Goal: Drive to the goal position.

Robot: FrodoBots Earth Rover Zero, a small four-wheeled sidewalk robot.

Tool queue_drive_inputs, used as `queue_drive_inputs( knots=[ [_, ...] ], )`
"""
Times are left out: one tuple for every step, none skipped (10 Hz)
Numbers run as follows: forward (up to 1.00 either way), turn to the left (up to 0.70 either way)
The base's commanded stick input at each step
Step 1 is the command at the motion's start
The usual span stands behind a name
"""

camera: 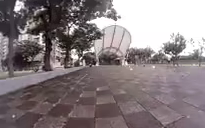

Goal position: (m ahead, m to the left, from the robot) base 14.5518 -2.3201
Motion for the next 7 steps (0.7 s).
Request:
queue_drive_inputs(
  knots=[
    [1.0, 0.0],
    [1.0, 0.0],
    [1.0, 0.0],
    [1.0, 0.0],
    [1.0, 0.0],
    [1.0, 0.0],
    [1.0, 0.0]
  ],
)
